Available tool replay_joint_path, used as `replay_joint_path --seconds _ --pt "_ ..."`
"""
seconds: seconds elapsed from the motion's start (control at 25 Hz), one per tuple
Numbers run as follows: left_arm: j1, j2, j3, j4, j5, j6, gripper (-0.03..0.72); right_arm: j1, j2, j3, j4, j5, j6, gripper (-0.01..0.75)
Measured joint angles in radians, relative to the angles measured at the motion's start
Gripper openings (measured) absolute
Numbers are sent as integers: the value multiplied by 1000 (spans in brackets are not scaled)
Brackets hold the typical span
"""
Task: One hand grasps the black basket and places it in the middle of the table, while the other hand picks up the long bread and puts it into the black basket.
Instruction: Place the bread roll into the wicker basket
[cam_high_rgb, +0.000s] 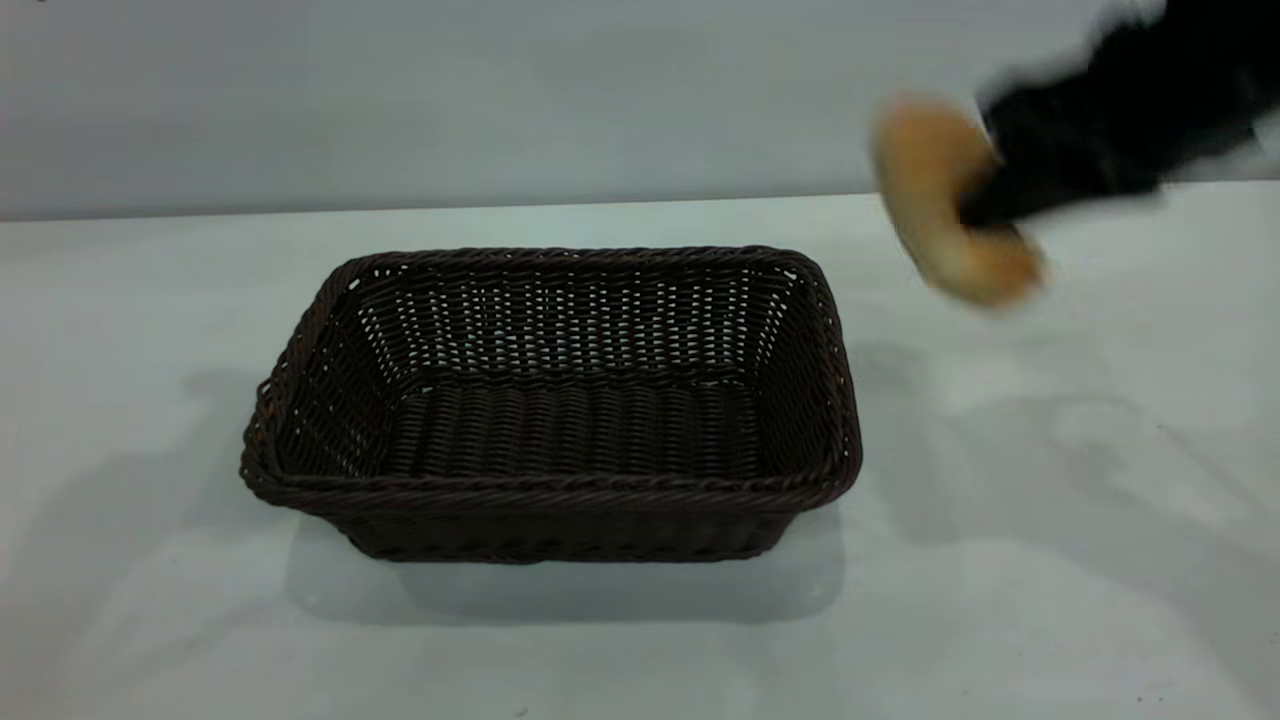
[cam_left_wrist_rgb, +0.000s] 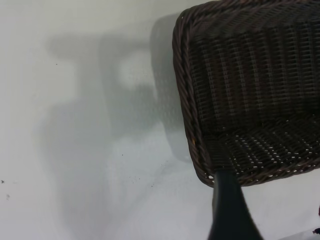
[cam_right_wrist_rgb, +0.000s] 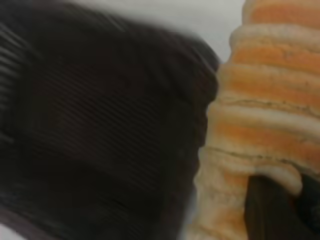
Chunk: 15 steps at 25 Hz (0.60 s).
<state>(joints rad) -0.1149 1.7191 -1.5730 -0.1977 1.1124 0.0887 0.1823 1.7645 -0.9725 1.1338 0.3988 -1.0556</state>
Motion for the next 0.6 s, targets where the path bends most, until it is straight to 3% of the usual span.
replay_joint_path --seconds 0.16,0.36,0.44,0.6 --pt "0 0 0 0 3 0 488 123 18 -88 76 16 -8 41" --pt "0 0 0 1 11 0 488 280 128 -120 230 -51 -114 82" --pt "0 -1 0 4 16 0 488 305 170 -120 308 -80 -181 129" --pt "0 -45 0 46 38 -1 488 307 188 -120 360 -108 -252 301"
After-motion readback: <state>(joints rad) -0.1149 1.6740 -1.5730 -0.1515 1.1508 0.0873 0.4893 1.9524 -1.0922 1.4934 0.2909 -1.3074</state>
